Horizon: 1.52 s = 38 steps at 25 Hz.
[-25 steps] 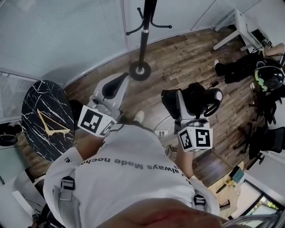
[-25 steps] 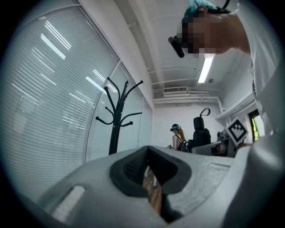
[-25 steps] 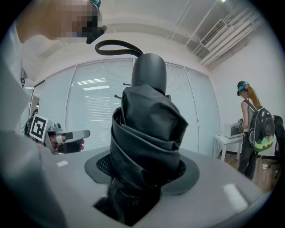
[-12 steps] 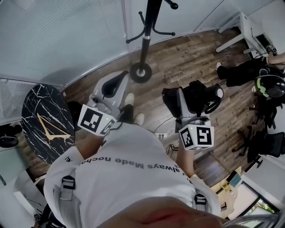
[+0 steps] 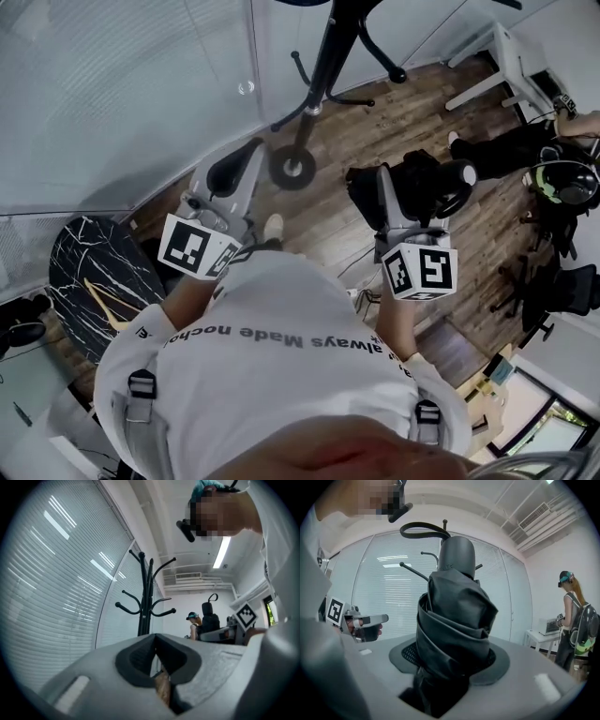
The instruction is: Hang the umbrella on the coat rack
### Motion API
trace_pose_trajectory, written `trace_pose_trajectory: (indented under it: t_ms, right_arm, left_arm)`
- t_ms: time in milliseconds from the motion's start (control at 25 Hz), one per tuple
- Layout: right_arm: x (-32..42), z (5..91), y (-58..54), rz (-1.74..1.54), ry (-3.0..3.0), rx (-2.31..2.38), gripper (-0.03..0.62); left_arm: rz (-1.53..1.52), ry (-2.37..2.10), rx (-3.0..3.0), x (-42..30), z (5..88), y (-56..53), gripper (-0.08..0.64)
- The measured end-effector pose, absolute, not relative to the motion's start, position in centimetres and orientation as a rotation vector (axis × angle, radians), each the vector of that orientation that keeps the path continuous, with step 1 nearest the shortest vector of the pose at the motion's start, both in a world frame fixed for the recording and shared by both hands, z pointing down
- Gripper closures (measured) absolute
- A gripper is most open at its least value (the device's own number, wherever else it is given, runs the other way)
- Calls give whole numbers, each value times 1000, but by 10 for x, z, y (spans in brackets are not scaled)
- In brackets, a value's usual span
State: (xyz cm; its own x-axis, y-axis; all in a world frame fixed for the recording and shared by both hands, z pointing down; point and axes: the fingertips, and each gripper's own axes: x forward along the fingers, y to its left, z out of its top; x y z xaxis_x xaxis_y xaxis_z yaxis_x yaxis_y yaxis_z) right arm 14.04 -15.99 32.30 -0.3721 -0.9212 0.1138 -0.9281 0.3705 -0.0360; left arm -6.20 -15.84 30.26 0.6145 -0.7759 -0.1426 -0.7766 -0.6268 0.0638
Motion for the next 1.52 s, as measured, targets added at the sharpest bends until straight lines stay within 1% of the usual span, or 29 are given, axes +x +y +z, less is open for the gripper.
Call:
trace_pose_trajectory:
  t_ms: [280,640,1040,1520]
  right_arm:
    - [134,316,-209,96,-2452,1794,337]
    - [133,327,-256,77,-2329,1795,337]
    - [128,343,-288,57,-2247,1748,337]
    - [116,359,-317,56,-2191,1699,336]
  left_arm:
    - [238,1276,-2850,-74,301,-200,557]
    - [258,1308,-2855,-92,303,-223,557]
    - [262,1301,-2854,-83,303,-228,557]
    - [254,1348,-2852,-91,309,-230,557]
